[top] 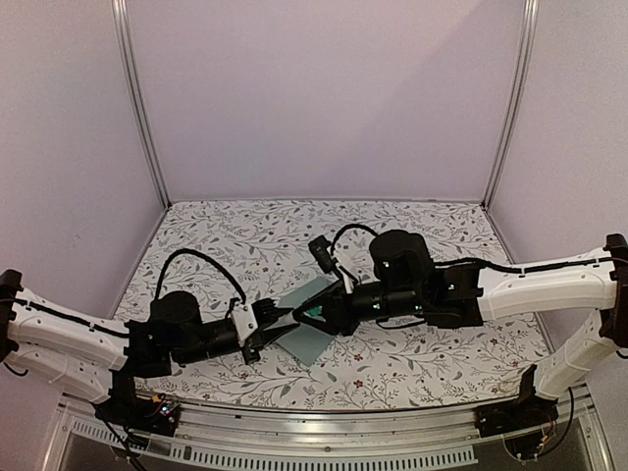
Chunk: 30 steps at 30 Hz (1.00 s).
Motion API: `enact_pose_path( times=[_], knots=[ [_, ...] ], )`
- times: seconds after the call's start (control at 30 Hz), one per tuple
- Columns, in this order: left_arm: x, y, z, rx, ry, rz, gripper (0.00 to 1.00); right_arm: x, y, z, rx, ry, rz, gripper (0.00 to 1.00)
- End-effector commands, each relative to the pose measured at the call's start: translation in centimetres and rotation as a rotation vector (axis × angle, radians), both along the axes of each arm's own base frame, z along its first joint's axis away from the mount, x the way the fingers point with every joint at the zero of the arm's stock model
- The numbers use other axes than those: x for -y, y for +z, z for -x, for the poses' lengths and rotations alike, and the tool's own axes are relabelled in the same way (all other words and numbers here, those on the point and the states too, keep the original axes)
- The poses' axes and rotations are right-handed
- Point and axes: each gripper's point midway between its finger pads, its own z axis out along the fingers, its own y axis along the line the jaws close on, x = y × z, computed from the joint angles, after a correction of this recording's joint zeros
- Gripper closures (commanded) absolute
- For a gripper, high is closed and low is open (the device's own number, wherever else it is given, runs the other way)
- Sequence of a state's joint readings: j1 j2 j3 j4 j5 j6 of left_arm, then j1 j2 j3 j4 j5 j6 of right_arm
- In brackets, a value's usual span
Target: Place the letter into the envelope and seal it
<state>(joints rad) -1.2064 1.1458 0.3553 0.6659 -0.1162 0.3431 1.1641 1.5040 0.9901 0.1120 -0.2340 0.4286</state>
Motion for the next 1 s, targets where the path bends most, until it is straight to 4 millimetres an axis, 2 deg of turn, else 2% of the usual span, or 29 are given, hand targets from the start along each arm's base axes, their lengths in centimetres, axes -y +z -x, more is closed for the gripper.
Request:
enact_pose_path(
  times=[0.0, 0.17, 0.43, 0.47, 0.6, 0.7, 0.8, 0.87, 0.97],
  knots=[
    [0.0, 0.4, -0.5, 0.008, 0.013, 0.002, 1.00, 0.1, 1.2, -0.3, 0.022, -0.021, -0.010, 0.64],
    [0.1, 0.3, -0.6, 0.009, 0.013, 0.000, 1.00, 0.0, 1.2, -0.3, 0.022, -0.019, -0.008, 0.69],
    [0.1, 0.1, -0.5, 0.013, 0.011, -0.008, 0.99, -0.2, 0.8, -0.2, 0.018, -0.004, 0.001, 0.96],
    [0.1, 0.1, -0.5, 0.013, 0.008, -0.010, 0.94, -0.2, 0.7, -0.1, 0.016, -0.002, 0.002, 0.97],
    [0.1, -0.3, -0.5, 0.008, 0.005, -0.021, 0.57, 0.1, 0.7, -0.1, 0.017, -0.008, 0.011, 1.00],
    [0.2, -0.6, -0.4, 0.004, 0.001, -0.031, 0.48, 0.6, 1.1, -0.1, 0.026, -0.013, 0.010, 1.00],
    [0.4, -0.8, -0.4, 0.002, -0.006, -0.041, 0.52, 1.0, 1.7, 0.0, 0.035, -0.016, 0.005, 1.00],
    [0.5, -0.8, -0.2, 0.001, -0.016, -0.043, 0.57, 1.0, 1.7, 0.1, 0.034, -0.011, 0.007, 1.00],
    [0.7, -0.8, -0.1, 0.000, -0.028, -0.045, 0.60, 1.0, 1.5, 0.2, 0.029, -0.004, 0.009, 1.00]
  ],
)
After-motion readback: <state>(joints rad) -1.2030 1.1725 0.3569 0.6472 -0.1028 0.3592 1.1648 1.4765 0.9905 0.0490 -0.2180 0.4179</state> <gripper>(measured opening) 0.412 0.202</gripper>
